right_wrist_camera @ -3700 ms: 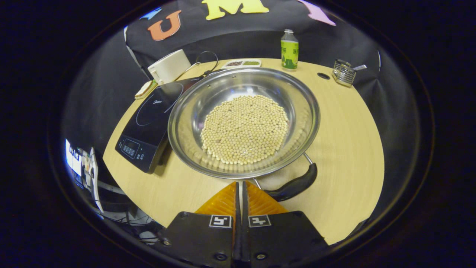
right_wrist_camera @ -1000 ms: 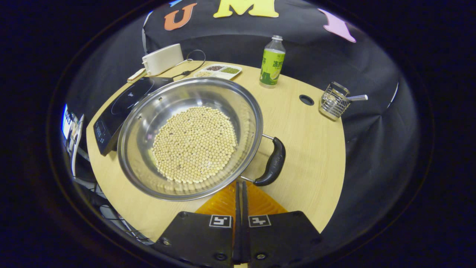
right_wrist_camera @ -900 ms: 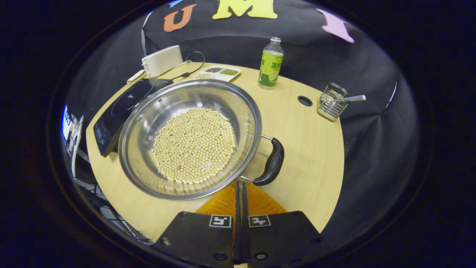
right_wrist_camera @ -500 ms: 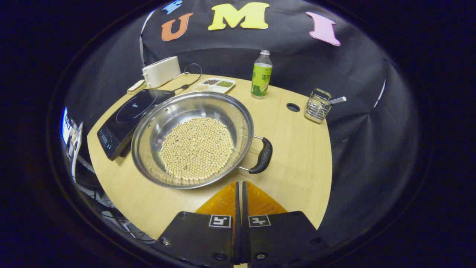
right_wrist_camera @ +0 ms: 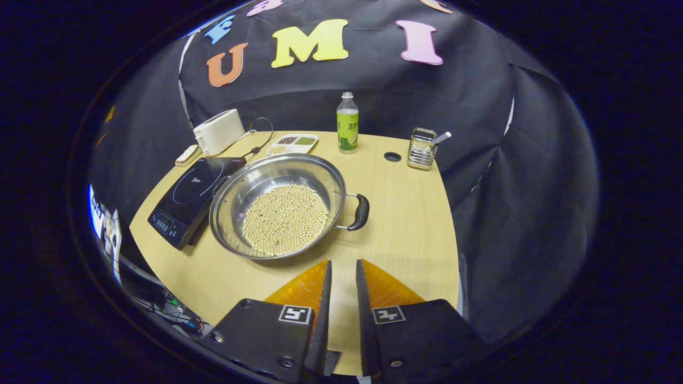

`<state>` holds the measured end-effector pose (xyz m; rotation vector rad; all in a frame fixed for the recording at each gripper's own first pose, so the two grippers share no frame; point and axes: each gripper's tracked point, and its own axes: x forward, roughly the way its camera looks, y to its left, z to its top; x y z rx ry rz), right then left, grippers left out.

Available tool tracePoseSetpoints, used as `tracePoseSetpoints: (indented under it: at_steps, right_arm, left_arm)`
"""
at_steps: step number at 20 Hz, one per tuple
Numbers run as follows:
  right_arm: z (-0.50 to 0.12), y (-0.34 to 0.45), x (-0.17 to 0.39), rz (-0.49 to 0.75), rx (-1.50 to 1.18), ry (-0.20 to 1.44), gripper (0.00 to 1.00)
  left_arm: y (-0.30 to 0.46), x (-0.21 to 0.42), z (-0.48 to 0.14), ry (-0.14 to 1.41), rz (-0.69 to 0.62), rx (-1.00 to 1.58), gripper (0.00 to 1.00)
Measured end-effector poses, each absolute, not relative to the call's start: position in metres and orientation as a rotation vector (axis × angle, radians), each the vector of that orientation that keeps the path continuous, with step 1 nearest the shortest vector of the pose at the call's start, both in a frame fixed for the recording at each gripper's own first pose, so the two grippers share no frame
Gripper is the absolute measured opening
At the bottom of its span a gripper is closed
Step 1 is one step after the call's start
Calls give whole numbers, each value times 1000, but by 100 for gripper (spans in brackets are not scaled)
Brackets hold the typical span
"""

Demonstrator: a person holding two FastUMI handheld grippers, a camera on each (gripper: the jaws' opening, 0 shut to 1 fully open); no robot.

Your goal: First push the handle of the pot to place it horizontally, then grasp the pot with both hands and set it on the induction cooktop.

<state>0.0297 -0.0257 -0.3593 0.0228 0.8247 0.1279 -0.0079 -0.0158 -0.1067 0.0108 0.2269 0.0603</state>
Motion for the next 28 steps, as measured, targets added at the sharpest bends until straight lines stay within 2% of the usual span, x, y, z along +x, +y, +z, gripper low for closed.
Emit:
tracePoseSetpoints:
  at_steps: [2,5,8,13,17,18,25,26,28]
  right_arm:
    - [-348,-28,23,90,28,793,48]
    - [-338,-35,17,38,-20,747,82]
    - [-331,-29,17,33,-36,722,85]
    - [-335,-17,40,62,-35,719,83]
    - [-357,-10,68,88,5,767,86]
    - [-363,-10,76,87,11,778,83]
    - [-411,-10,125,106,23,883,85]
    - [-418,-10,129,112,24,900,83]
    - [-427,-8,137,122,35,924,86]
  left_arm:
    - [-13,-5,-120,249,31,9,96]
    - [-12,-3,-142,286,-13,10,97]
    - [-14,2,-168,329,-46,38,96]
    - [-34,22,-224,435,-97,-3,96]
    - [-50,50,-273,545,-119,-52,96]
    - [-52,58,-286,578,-114,-57,97]
    - [-62,99,-375,773,-110,-80,96]
    - [-62,104,-384,788,-107,-77,96]
    - [-68,110,-397,823,-120,-83,96]
